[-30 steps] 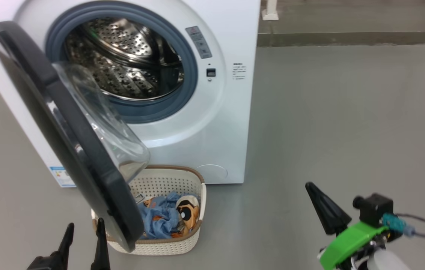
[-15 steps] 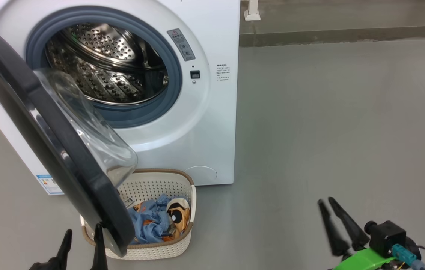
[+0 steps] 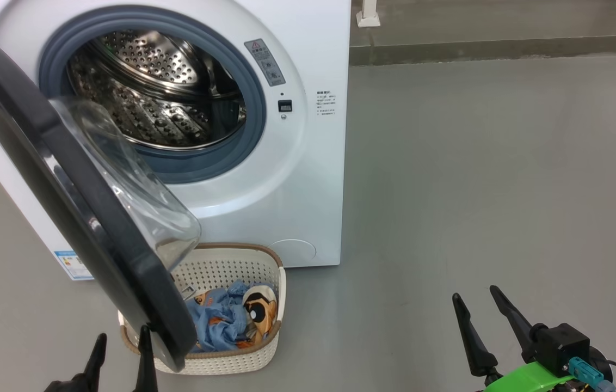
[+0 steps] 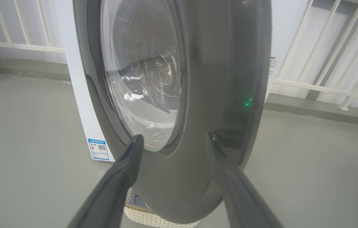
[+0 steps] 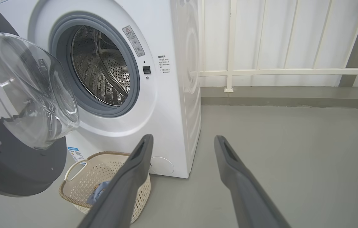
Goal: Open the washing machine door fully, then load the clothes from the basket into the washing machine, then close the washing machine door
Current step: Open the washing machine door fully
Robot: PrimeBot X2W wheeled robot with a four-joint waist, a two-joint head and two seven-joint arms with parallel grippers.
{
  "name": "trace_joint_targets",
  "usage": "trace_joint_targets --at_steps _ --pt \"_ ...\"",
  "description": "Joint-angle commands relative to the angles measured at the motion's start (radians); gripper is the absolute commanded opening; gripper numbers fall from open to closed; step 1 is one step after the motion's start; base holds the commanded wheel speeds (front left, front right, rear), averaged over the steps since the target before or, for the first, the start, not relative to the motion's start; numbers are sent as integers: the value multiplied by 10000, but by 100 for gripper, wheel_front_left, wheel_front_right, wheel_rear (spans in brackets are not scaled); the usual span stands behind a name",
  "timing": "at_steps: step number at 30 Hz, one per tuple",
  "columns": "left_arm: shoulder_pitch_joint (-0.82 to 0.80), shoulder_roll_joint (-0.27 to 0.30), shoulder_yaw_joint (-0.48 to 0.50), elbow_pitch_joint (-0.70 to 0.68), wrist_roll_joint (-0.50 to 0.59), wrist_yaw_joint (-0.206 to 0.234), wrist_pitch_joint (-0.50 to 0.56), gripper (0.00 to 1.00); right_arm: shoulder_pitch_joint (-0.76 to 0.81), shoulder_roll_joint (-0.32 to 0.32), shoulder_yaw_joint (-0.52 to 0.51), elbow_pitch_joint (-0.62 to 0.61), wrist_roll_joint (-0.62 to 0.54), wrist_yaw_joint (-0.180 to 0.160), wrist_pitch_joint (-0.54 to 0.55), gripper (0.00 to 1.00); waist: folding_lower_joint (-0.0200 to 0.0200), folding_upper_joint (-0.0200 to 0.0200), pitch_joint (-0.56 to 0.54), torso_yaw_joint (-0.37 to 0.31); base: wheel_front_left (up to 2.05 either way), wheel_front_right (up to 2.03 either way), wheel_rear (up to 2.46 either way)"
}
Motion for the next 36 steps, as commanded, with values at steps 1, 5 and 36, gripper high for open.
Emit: trace_joint_targets --at_steps 1,5,36 --pt "-300 97 278 -196 26 -1 -67 100 -152 6 174 -223 -101 16 -115 100 0 0 -2 9 0 0 0" --pt "-299 97 285 -182 36 -13 -67 100 -171 45 186 -206 -147 16 -118 100 0 0 18 33 0 0 0" --pt "-241 97 227 -203 97 29 -67 100 -185 129 -6 -114 -447 16 -122 100 0 0 -73 131 0 0 0"
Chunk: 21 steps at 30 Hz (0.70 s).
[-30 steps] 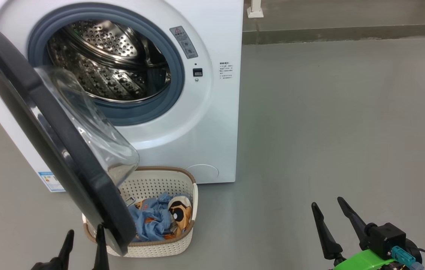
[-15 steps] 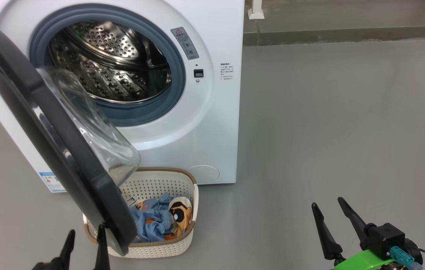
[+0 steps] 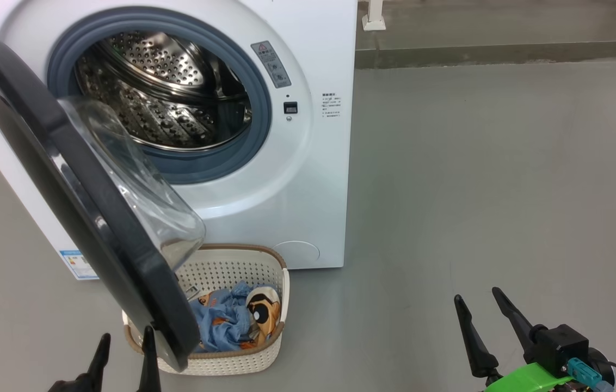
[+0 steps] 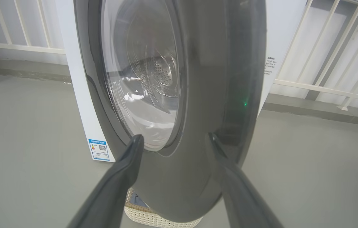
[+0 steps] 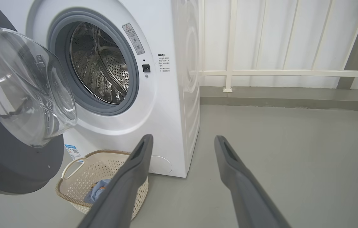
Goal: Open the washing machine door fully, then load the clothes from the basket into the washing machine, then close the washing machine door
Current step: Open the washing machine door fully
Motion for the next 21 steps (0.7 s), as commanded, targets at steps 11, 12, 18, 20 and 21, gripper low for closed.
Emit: trace_joint_targets --at_steps 11,12,18,20,21 --pt "-235 97 418 -297 38 15 -67 0 -182 14 134 -200 -102 16 -120 100 0 0 49 12 0 0 0" --pt "-245 97 486 -345 63 12 -67 0 -186 14 135 -199 -99 16 -120 100 0 0 56 14 0 0 0" --pt "-421 97 1055 -894 69 -71 -67 0 -200 15 169 -194 -94 16 -120 100 0 0 79 52 0 0 0" --pt "-505 97 1234 -1104 88 -106 -67 0 -196 15 178 -170 -63 16 -120 100 0 0 77 63 0 0 0" --pt "-555 97 1319 -1228 116 -127 -67 0 -193 15 186 -156 -46 16 -120 100 0 0 69 66 0 0 0"
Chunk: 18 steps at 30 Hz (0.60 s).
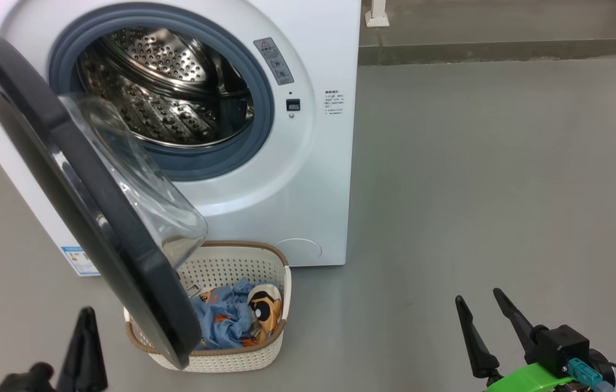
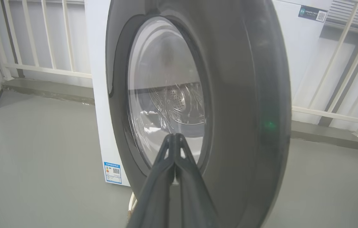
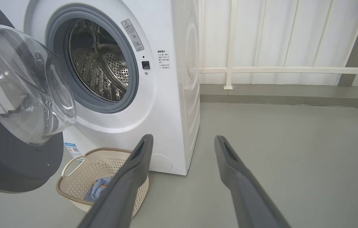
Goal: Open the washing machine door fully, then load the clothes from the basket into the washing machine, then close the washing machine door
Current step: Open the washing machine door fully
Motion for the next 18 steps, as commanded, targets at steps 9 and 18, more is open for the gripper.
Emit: trace_joint_targets --at_steps 9,18 --pt "-1069 100 790 -1524 431 -134 -65 0 -189 8 240 -147 19 16 -122 100 0 0 -103 40 0 0 0" --pt "-1829 100 99 -2665 756 -180 -65 0 -188 8 278 -162 60 16 -122 100 0 0 -234 35 0 0 0"
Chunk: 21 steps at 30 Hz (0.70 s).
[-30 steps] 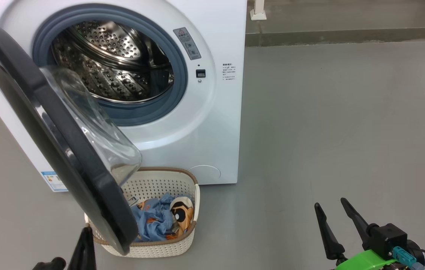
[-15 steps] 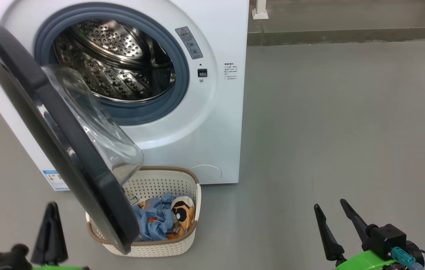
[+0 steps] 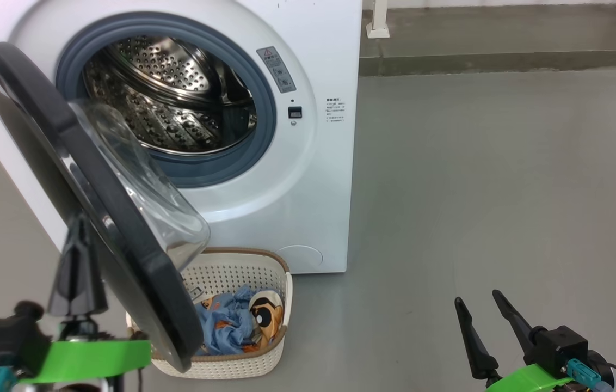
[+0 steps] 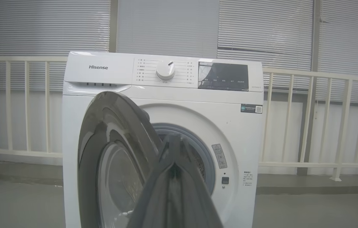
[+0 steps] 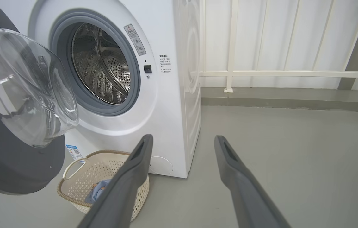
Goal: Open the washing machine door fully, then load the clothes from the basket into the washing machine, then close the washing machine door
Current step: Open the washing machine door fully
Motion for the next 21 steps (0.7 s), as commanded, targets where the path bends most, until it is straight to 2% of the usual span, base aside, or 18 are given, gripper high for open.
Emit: trace_joint_targets --at_steps 1,8,21 --pt "-518 120 228 -310 92 -51 -61 0 -181 4 256 -233 49 16 -120 100 0 0 -10 -10 0 0 0" --pt "-842 120 -796 -71 20 -68 -61 0 -107 4 277 -178 128 16 -120 100 0 0 -51 -117 0 0 0" --pt "-926 120 -2363 1936 -799 -65 325 0 -88 5 322 -133 203 16 -120 100 0 0 96 -477 0 0 0"
